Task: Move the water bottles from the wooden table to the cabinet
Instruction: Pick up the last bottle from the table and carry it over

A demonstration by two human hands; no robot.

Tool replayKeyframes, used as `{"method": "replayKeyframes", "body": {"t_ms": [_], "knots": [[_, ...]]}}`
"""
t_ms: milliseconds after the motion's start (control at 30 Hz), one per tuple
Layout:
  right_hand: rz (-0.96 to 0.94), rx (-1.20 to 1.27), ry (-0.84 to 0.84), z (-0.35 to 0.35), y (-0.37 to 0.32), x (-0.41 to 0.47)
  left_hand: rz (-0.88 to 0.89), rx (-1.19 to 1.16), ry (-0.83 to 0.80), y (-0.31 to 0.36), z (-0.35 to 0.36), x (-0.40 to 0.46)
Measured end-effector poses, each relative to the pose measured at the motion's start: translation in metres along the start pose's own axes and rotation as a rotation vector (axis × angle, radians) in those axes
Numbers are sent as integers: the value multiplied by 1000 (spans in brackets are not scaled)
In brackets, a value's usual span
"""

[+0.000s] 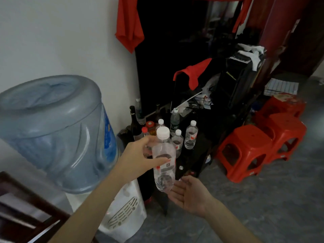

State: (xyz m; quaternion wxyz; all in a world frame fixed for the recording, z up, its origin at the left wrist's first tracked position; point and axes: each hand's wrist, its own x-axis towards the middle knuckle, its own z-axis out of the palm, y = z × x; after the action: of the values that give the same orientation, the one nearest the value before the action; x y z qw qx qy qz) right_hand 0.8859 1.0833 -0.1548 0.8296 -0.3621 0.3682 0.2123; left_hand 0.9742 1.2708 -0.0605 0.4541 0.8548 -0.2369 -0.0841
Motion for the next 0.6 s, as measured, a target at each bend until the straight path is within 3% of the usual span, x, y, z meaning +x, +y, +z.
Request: {"method": "replayKeyframes", "body": {"t_ms": [433, 600], "knots": [[203, 53, 97, -5, -85, 170, -207, -63, -58, -96, 34, 127], [287, 45, 138, -17, -98, 235, -274, 60, -78, -135, 56, 146]]}}
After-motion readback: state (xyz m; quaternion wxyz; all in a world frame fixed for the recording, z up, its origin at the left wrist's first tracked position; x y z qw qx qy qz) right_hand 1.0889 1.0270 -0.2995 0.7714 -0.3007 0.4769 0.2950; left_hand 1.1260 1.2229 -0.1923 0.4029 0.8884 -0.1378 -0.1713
